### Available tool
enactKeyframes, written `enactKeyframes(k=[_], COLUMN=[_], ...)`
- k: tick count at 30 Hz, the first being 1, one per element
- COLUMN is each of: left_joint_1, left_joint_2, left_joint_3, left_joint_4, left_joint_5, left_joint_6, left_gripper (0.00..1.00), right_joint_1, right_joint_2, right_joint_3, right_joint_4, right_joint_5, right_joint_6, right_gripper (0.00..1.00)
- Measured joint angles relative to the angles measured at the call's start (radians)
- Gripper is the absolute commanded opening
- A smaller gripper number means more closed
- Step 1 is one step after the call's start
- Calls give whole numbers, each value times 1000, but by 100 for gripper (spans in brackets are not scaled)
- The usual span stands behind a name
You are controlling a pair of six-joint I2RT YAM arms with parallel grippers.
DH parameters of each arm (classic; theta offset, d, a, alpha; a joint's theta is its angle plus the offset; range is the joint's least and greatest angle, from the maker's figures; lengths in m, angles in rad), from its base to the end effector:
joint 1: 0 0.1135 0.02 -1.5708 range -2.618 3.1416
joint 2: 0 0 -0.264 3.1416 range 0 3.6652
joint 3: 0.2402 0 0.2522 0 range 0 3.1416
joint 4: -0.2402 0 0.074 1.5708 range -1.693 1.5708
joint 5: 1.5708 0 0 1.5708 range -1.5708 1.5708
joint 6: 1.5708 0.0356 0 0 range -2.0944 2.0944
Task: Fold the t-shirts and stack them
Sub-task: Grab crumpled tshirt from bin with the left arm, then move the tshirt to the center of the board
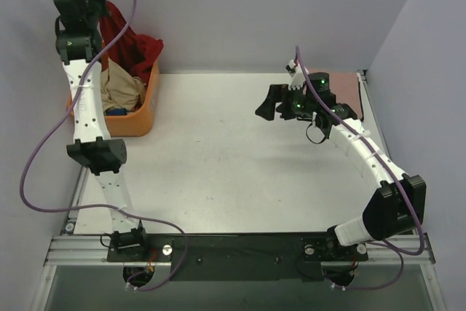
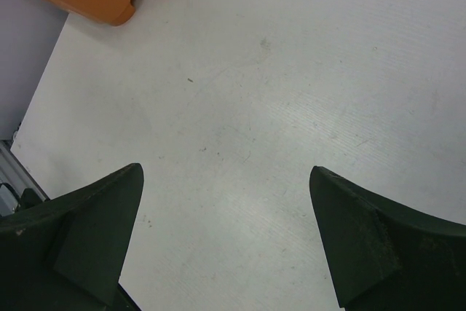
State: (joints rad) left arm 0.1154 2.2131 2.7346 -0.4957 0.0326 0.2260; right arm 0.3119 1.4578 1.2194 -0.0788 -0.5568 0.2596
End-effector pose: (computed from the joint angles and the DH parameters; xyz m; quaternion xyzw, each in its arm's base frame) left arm 0.4672 0.0530 0.5018 0.0502 0.6961 0.1104 0.7076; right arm 0.3192 0.1227 0.3438 -0.1815 0.7742 0.3725 0.4784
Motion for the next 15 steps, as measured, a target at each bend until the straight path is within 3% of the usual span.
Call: enactKeyframes(k=[6,9,15], left_joint_1=[-8,-69,-208], left_joint_2=[-200,-284,-471], left_joint_3=[165,263,214], left_joint_4=[-66,-81,-66], left_joint_5=[140,190,210], left_joint_6=[-41,-39,45], left_gripper=[0,0,0], right_joint_1=[41,75,153], right_joint_2=[-53,-74,-89], right_joint_3=[63,116,165], right_joint_4=[-4,9,91], right_joint_5=[2,2,-1], right_joint_6=[0,0,32], right_gripper=[91,91,92])
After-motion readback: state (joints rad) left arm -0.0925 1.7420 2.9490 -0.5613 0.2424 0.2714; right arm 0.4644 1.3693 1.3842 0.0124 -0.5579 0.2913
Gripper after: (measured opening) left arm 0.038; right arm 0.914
